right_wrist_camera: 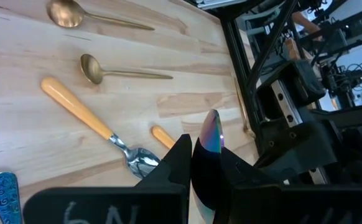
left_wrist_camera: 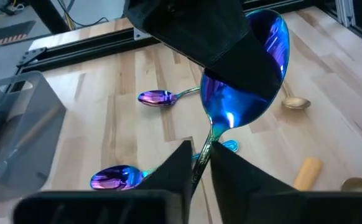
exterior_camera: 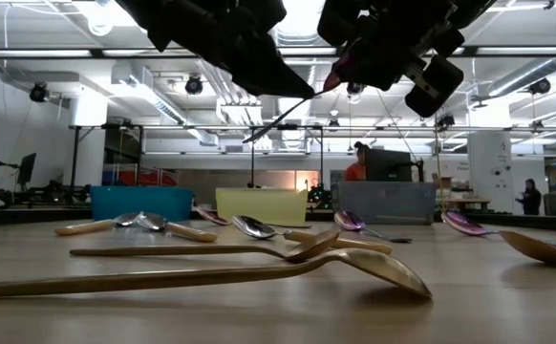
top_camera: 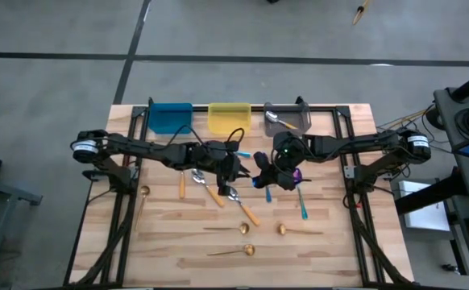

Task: Sort silverware by color (type)
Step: Put the blue spoon into the blue bin, then put the gold spoon into the yellow bin

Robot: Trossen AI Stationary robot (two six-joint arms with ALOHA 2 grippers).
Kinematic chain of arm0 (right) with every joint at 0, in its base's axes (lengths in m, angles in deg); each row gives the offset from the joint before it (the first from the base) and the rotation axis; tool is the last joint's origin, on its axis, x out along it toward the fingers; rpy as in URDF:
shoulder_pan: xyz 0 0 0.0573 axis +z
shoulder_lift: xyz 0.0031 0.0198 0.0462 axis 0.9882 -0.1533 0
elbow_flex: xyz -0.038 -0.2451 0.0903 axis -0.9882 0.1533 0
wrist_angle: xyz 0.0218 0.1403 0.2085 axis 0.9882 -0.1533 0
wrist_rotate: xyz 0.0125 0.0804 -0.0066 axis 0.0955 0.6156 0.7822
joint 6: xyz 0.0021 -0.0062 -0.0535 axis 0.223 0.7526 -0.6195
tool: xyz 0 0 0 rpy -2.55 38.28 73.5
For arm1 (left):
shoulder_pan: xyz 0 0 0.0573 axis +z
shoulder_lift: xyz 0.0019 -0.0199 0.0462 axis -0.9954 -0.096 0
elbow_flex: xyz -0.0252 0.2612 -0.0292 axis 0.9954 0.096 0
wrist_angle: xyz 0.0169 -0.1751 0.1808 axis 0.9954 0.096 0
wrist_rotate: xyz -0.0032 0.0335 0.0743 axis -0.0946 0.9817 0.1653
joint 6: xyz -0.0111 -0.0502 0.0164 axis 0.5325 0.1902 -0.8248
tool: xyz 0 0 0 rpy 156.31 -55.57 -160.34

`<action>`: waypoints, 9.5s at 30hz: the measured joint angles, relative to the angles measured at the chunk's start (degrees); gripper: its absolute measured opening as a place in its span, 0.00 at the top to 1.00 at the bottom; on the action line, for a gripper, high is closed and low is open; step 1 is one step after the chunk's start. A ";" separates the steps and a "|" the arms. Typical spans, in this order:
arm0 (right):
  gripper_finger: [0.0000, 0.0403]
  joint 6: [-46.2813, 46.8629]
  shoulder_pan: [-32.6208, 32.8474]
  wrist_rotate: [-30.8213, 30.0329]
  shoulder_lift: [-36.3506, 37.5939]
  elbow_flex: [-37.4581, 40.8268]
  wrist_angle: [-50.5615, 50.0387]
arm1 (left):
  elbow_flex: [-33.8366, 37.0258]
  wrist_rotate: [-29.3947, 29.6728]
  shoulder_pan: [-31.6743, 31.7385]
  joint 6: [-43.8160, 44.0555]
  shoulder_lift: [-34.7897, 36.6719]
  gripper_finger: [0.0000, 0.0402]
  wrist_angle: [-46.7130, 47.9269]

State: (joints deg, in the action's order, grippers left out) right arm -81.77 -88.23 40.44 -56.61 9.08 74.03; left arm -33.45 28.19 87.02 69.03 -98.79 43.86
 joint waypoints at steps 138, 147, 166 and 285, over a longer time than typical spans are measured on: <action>0.83 31.58 -7.61 -25.97 0.44 -1.07 5.01 | 0.00 28.52 48.37 -23.64 -4.56 0.92 45.62; 0.83 31.61 -7.61 -26.01 0.44 -1.07 5.01 | 0.00 28.52 47.83 -15.28 -2.85 0.89 46.16; 0.83 64.38 -7.62 -26.09 0.44 -1.09 8.82 | 5.84 2.49 28.32 12.02 16.01 0.90 34.04; 0.77 113.13 36.26 -30.27 -27.07 -10.69 -34.81 | 17.07 3.13 10.80 3.33 21.13 0.90 2.66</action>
State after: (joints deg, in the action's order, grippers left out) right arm 31.36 -51.97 10.17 -83.68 -1.61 39.21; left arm -16.38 31.32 97.81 72.35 -77.66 46.52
